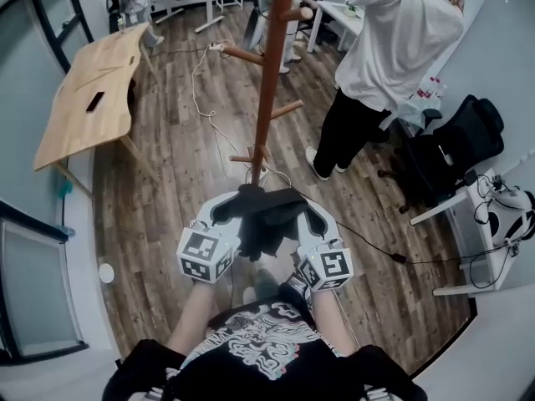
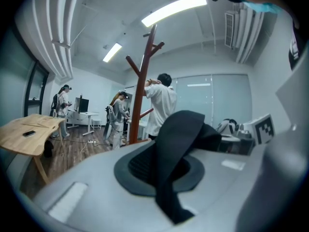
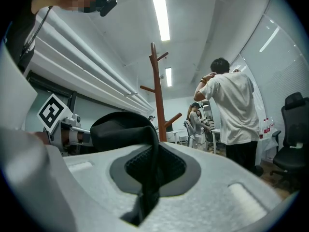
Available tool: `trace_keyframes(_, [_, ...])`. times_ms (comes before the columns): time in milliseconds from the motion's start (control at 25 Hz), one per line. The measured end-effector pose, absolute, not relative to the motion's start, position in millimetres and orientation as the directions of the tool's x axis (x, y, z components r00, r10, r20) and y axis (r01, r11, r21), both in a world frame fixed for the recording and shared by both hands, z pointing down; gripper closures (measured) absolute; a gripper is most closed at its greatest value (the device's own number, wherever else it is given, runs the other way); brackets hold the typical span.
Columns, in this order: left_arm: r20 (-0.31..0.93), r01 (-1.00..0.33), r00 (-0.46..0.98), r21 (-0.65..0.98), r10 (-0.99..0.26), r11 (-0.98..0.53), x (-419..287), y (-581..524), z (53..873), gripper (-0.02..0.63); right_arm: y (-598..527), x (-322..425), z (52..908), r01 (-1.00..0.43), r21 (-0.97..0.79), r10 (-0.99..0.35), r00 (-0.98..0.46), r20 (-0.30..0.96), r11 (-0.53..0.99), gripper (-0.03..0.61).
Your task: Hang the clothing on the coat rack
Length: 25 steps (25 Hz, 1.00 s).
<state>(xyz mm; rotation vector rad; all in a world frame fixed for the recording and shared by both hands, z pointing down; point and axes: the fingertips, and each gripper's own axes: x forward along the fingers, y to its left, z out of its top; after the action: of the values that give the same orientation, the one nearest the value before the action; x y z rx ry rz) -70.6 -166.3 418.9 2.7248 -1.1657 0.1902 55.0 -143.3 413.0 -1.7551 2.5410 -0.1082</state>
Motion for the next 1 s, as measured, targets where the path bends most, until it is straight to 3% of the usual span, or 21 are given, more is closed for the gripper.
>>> trace_keyframes(1000, [0.260,-0.752,0.655,0.134,-0.710,-0.645,-68,-258,445,0.606,-238,62,432,-0.917,-0.103,-0.920,-0.391,0.033,0.386,0.563])
